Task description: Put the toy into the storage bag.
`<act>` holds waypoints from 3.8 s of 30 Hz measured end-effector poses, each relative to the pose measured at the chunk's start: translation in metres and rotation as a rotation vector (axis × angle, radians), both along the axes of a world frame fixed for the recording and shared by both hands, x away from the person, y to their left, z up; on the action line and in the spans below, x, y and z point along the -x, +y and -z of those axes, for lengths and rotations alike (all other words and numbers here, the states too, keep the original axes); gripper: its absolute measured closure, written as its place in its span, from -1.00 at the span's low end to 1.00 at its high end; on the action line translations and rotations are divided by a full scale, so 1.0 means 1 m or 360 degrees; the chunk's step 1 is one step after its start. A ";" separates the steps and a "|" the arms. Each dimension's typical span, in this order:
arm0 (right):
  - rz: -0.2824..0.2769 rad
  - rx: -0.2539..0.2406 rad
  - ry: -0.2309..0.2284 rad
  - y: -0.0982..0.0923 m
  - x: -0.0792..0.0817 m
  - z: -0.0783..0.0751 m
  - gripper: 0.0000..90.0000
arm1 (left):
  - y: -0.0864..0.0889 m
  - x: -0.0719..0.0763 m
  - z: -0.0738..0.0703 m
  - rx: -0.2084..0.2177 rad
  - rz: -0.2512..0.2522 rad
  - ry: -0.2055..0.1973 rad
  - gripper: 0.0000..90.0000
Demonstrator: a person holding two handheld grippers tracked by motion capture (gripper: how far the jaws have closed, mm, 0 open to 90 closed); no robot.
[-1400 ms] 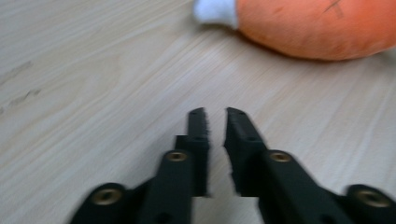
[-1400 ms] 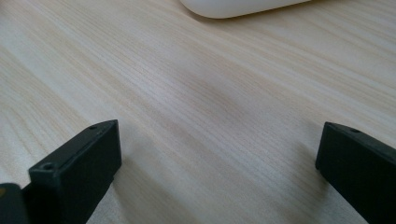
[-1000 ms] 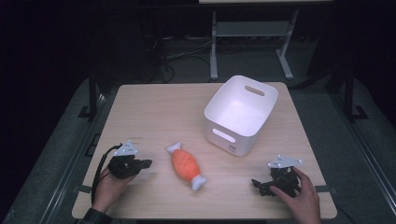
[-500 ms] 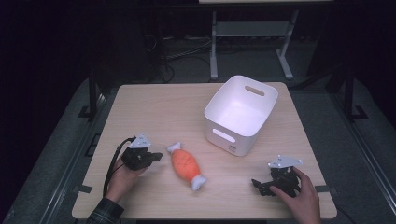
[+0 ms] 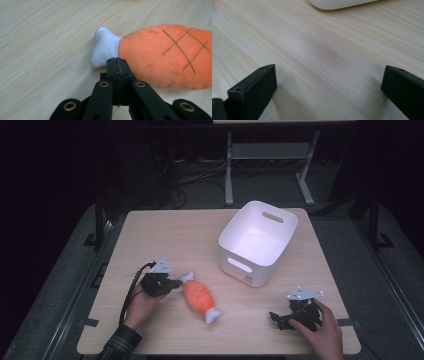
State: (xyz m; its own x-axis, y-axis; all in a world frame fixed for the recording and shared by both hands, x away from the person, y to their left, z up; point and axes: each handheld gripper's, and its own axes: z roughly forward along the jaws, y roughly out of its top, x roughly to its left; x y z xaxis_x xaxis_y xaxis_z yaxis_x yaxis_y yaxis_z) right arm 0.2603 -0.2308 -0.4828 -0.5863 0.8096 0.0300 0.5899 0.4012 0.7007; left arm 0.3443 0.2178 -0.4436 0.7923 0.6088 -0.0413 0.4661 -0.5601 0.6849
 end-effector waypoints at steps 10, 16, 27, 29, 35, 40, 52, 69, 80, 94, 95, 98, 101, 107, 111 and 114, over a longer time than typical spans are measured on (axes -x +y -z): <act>0.0000 -0.0001 -0.0001 0.000 0.000 0.000 -1.00 | -0.011 -0.009 0.004 -0.0015 -0.0001 0.0014 0.99; 0.0000 0.0000 -0.0001 0.000 0.000 0.000 -1.00 | -0.023 -0.015 0.003 -0.0008 0.0017 -0.0002 0.99; 0.0000 0.0001 0.0000 0.000 0.000 0.000 -1.00 | -0.038 -0.024 0.004 0.0027 0.0035 0.0007 0.99; 0.0001 0.0001 0.0001 0.000 0.000 0.000 -1.00 | -0.042 -0.026 0.003 0.0025 0.0047 0.0001 0.99; 0.0001 0.0001 0.0000 0.000 0.000 0.000 -1.00 | -0.052 -0.030 0.005 0.0045 0.0072 0.0011 0.99; 0.0003 0.0001 0.0001 0.000 0.000 0.000 -1.00 | -0.058 -0.032 0.007 0.0061 0.0086 0.0028 0.99; 0.0003 0.0001 0.0002 0.000 0.000 0.000 -1.00 | -0.082 -0.032 0.003 0.0039 0.0188 0.0024 0.99; 0.0003 0.0001 0.0002 0.000 0.000 0.000 -1.00 | -0.074 -0.020 -0.024 0.0041 0.0153 0.0020 0.52; 0.0003 0.0002 0.0000 0.000 0.000 0.000 -1.00 | -0.071 -0.008 -0.038 -0.0009 0.0127 0.0152 -0.30; 0.0003 0.0002 0.0002 0.000 0.000 0.000 -1.00 | -0.078 0.007 -0.032 -0.0199 0.0115 0.0237 -0.73; 0.0003 0.0002 0.0002 0.000 0.000 0.000 -1.00 | -0.079 0.008 -0.031 -0.0204 0.0117 0.0235 -0.73; 0.0002 0.0002 0.0002 0.000 0.000 0.000 -1.00 | -0.081 0.008 -0.028 -0.0234 0.0124 0.0248 -0.72; 0.0002 -0.0001 0.0003 0.000 0.000 0.000 -1.00 | -0.083 0.008 -0.025 -0.0253 0.0131 0.0262 -0.72; 0.0003 0.0001 0.0002 0.000 0.000 0.000 -1.00 | -0.089 0.008 -0.017 -0.0275 0.0143 0.0275 -0.72; 0.0003 0.0002 0.0002 0.000 0.000 0.000 -1.00 | -0.093 0.009 -0.013 -0.0288 0.0159 0.0294 -0.72; 0.0003 0.0002 0.0002 0.000 0.000 0.000 -1.00 | -0.096 0.009 -0.008 -0.0323 0.0172 0.0301 -0.72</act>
State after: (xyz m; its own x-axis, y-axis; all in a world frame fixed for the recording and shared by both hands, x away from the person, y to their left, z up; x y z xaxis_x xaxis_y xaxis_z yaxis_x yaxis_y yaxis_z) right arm 0.2607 -0.2304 -0.4828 -0.5848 0.8106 0.0298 0.5914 0.4009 0.6996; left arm 0.3350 0.1214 -0.4353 0.8429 0.5320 -0.0806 0.5048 -0.7301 0.4605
